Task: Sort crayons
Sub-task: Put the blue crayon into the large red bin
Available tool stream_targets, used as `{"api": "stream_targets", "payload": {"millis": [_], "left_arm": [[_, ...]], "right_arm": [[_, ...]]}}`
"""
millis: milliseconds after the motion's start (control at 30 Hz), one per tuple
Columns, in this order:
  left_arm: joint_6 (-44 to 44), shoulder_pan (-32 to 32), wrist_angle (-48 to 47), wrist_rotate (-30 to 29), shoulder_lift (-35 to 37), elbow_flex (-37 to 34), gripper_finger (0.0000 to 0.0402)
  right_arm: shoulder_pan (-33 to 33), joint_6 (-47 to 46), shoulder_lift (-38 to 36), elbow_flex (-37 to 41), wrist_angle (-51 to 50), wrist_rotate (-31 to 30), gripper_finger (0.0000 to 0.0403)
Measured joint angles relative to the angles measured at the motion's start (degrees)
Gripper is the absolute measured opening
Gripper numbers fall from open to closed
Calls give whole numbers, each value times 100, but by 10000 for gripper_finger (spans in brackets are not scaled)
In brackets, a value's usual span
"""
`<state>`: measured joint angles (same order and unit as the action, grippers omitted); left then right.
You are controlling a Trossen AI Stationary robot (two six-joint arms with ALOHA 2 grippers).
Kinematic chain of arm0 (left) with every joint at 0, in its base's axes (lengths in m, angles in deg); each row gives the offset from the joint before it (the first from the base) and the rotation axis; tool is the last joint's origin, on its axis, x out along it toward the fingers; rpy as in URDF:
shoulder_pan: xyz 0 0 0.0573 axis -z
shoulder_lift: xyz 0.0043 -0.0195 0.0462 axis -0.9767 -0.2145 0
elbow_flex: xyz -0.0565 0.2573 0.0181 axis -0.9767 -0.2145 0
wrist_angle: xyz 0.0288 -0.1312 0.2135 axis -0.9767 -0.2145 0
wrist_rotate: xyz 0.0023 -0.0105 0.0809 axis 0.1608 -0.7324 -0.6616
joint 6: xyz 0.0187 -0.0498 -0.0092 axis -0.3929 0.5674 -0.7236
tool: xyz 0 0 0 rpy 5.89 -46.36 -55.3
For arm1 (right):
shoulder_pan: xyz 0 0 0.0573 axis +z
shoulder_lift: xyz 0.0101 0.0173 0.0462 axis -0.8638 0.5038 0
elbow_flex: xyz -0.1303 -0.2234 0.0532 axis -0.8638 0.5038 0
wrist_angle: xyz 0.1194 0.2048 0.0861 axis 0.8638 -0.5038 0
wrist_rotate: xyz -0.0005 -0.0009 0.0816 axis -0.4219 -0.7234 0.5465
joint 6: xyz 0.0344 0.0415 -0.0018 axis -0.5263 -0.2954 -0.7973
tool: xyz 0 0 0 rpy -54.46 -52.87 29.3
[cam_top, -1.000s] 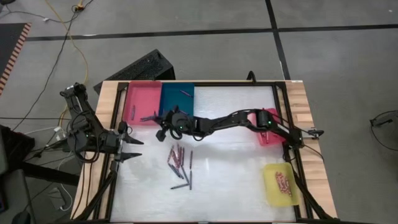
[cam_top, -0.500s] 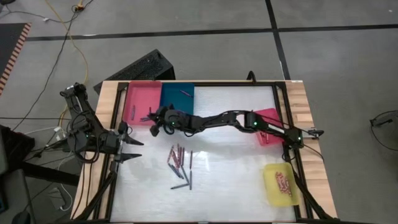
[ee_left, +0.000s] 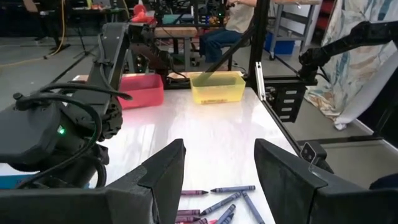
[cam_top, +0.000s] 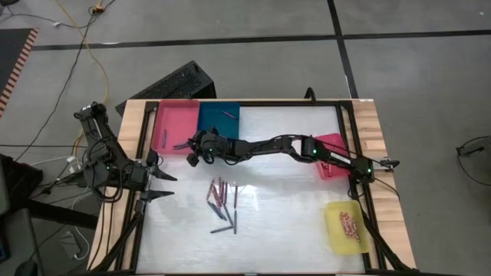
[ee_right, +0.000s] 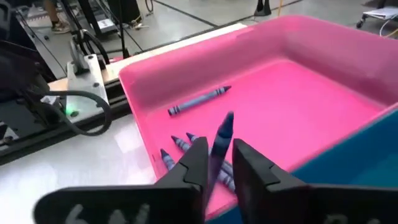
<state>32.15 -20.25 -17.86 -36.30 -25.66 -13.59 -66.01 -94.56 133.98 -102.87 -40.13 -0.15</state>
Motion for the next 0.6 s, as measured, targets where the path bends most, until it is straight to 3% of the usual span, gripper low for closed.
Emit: {"api": "stream_targets", "payload": {"millis": [167,300,433,600], "left_arm": [[71,0,-70,10,0,0,182],[404,0,-374,196,-28,0,182],[718,0,-476,334,-263,0,182],[1022,-40,-448,292,-978,2,182]], "right_arm": [[1,46,-29,-2,35,1,92],[40,534,-336,4,-577,124,109],[151,1415,-1247,7,-1827,133,119],[300,1916,-3020,-30,-3328,131,122]]}}
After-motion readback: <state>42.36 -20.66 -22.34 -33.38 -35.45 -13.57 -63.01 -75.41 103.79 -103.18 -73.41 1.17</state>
